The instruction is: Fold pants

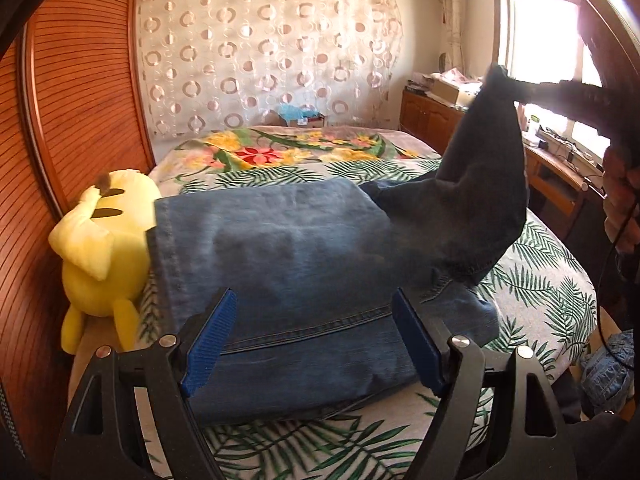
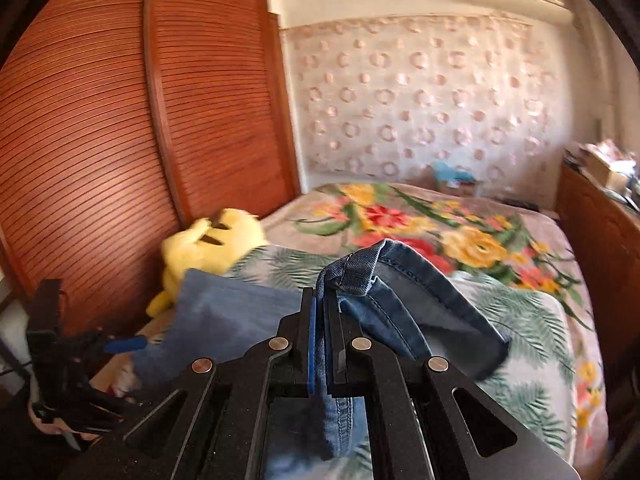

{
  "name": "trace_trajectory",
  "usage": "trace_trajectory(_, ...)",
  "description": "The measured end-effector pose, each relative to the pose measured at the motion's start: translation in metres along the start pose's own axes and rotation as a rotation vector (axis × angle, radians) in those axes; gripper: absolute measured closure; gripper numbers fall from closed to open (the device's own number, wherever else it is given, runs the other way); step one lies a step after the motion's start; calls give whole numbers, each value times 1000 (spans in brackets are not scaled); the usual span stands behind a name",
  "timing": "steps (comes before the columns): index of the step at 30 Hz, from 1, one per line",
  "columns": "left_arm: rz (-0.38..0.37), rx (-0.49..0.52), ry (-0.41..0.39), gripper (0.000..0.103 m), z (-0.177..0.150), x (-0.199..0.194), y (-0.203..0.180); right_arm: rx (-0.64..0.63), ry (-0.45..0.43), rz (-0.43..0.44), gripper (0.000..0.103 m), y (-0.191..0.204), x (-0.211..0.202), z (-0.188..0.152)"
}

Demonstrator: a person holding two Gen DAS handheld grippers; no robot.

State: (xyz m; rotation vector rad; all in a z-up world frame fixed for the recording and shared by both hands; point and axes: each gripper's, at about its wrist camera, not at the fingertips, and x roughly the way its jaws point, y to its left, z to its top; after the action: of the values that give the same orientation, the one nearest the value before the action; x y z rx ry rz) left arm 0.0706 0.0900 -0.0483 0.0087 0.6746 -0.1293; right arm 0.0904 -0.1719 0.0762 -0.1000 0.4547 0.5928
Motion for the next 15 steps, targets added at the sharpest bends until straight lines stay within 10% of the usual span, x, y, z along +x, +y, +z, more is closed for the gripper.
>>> trace_trajectory(9, 19, -37, 19, 23, -10, 6, 18, -107, 142, 156, 99, 44, 58, -5)
trace_trajectory(15, 14, -41, 30, 23, -13, 11, 19, -92, 156, 131, 80, 34, 75, 2)
